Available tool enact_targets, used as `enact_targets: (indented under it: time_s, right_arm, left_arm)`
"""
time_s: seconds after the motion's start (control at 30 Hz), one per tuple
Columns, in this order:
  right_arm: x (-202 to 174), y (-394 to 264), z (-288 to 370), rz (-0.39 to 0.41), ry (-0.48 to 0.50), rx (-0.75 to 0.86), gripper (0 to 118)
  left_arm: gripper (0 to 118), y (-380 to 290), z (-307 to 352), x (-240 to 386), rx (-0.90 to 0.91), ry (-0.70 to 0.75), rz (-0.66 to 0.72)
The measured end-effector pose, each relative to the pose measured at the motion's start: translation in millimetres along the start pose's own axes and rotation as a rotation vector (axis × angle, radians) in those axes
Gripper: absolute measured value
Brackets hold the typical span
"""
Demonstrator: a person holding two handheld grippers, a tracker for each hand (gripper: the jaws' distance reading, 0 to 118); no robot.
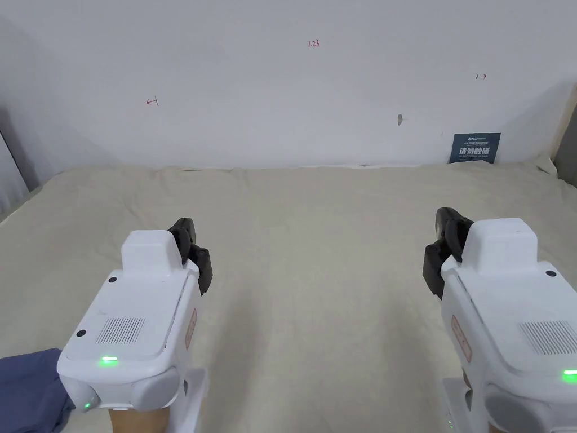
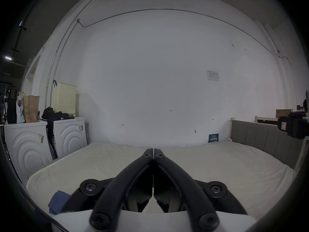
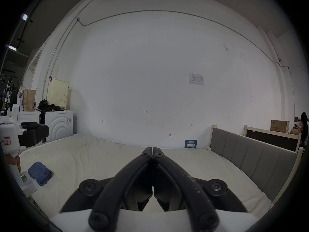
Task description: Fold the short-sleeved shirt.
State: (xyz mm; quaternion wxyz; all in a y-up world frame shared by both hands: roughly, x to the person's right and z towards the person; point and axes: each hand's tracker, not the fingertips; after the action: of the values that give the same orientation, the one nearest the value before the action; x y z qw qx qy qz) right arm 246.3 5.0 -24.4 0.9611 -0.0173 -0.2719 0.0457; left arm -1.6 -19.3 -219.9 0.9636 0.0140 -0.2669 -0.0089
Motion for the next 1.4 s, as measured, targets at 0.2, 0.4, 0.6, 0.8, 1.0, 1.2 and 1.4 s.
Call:
enact_targets:
  time_s: [0.2, 0.4, 0.6, 0.8, 1.0, 1.2, 1.4]
  right_arm:
    - [-4.3, 1.9, 1.4, 0.0, 0.006, 0.005, 2]
    - [-7.1, 3.2, 2.9, -0.001, 0.01, 0.007, 2]
    - [-6.5, 3.7, 4.8, -0.002, 0.005, 0.009, 2]
    - [-5.7, 2.8, 5.7, 0.004, 0.0, 0.007, 2]
    - [-3.7, 2.6, 6.5, 0.001, -0.003, 0.008, 2]
    - [-2.1, 2.9, 7.1, -0.001, -0.005, 0.009, 2]
    - [-0.3, 3.7, 7.8, -0.004, -0.007, 0.013, 2]
  left_arm:
    - [0, 2.5, 1.9, -1.6, 0.008, -0.005, -0.004]
    - [0, 2.3, 4.5, -1.0, 0.006, -0.01, -0.019]
    - [0, 2.5, 6.7, -0.8, 0.001, -0.013, -0.014]
    - [0, 0.2, 6.9, 1.0, -0.005, -0.015, -0.025]
    - [0, -1.3, 7.0, 2.8, -0.007, -0.016, -0.037]
    - [0, -1.6, 7.0, 4.4, -0.004, -0.014, -0.042]
    - [0, -0.8, 6.5, 5.2, 0.0, -0.014, -0.038]
